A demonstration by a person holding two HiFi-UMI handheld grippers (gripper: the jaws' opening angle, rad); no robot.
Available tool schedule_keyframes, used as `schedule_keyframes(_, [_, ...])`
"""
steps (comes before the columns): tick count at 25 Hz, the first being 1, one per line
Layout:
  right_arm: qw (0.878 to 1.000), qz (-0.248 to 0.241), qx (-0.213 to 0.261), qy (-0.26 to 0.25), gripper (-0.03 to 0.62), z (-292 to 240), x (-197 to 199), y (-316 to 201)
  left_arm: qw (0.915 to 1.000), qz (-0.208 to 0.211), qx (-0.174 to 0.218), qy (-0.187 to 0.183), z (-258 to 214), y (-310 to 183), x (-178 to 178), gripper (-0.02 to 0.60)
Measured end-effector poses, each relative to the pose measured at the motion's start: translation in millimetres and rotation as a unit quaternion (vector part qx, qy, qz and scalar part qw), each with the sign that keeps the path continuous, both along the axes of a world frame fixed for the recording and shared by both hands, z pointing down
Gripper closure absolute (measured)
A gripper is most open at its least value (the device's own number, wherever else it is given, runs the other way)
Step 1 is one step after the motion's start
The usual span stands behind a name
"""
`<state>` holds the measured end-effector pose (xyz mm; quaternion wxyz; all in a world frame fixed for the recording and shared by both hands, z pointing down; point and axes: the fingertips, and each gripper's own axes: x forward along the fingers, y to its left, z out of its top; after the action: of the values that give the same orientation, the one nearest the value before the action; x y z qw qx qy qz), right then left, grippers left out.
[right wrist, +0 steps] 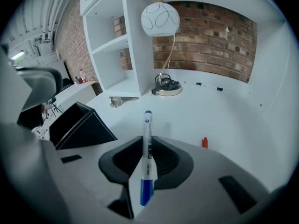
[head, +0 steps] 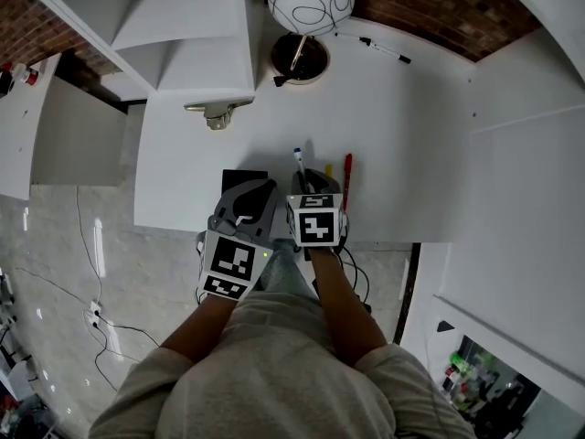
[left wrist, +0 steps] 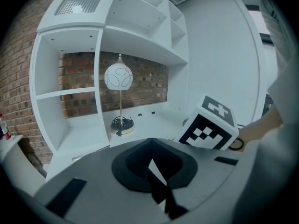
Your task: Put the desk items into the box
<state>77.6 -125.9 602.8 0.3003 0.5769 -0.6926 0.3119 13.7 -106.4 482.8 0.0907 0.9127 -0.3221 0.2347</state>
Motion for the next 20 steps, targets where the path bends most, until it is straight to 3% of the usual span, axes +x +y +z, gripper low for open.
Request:
schedule_keyframes(8, [0.996,0.007,0.091,0.006,0.517,-48.9,-2.1,-0.4,0.9998,-0.007,0.001,0.020,-18.8,-0.3,-4.5,0.578])
schedule_keyframes(12, [0.987,0.008,0.159,0.009,0.517,-81.3,-7.0,-2.6,0.9994,-0.013,0.000,0.033,-25.6,0.7,-9.2,0.578])
schedule_keyframes(20, [0.969,0.019,0.248,0.019,0.517,-129.0,-10.1,-0.1,0.9980,-0.029,0.021,0.052,-45.1,0.2,-18.8,0.578])
